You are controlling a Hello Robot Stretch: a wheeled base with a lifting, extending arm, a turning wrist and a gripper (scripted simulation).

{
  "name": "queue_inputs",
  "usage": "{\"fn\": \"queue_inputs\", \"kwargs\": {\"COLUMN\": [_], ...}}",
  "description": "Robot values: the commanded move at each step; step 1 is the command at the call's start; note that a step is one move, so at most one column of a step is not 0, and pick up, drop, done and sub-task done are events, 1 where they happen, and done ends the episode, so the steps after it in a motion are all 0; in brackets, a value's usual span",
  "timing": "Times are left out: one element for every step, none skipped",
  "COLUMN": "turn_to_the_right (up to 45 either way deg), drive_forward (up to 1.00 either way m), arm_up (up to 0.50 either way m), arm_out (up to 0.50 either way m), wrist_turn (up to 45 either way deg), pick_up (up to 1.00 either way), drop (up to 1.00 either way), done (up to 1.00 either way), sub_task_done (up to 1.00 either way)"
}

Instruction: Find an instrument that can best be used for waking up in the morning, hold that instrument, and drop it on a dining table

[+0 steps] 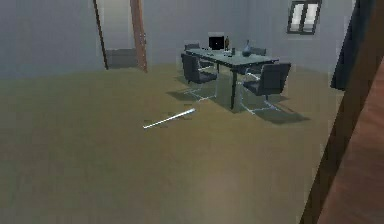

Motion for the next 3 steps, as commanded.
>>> {"fn": "queue_inputs", "kwargs": {"turn_to_the_right": [0.0,-45.0,-45.0], "drive_forward": [0.45,0.0,0.0], "arm_up": [0.0,0.0,0.0], "arm_out": [0.0,0.0,0.0], "wrist_turn": [0.0,0.0,0.0], "pick_up": [0.0,0.0,0.0], "drop": [0.0,0.0,0.0], "done": [0.0,0.0,0.0], "sub_task_done": [0.0,0.0,0.0]}}
